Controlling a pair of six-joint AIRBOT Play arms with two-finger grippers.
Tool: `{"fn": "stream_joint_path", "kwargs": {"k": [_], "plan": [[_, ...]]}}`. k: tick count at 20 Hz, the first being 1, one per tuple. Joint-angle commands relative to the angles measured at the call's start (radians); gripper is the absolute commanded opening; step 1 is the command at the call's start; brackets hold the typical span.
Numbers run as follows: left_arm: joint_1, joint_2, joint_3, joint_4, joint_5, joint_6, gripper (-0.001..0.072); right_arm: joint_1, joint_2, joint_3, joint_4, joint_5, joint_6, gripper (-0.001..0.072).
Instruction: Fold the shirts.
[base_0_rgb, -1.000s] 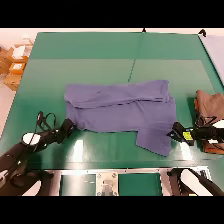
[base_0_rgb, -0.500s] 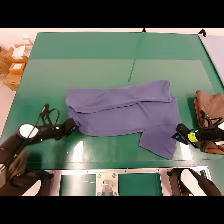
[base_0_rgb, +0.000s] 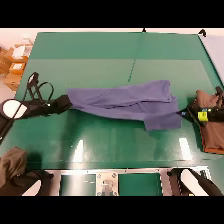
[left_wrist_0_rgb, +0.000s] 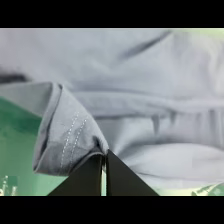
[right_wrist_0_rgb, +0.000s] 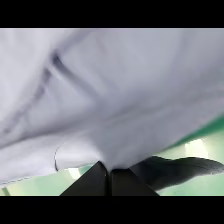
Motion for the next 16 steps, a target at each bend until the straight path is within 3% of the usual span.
{"fn": "stream_joint_path", "kwargs": {"k": [1,6,9,16], "plan": [[0.000,-0.097,0.047,0.024,0.019,0.000,0.0021,0.066,-0.135,0.120,0.079,-0.089,-0.028,0.0014],[0.013,-0.325,0.238,0.085,0.014,0.017,0.0021,0.105,-0.426,0.383,0.116,-0.142,-0.030,0.0014],[0.065,-0.460,0.353,0.080,-0.036,0.019,0.0021,0.105,-0.600,0.548,0.126,-0.141,-0.031,0.0015],[0.069,-0.706,0.497,0.021,-0.016,0.053,0.0024,0.161,-0.894,0.781,0.134,-0.153,-0.060,0.0016]]}}
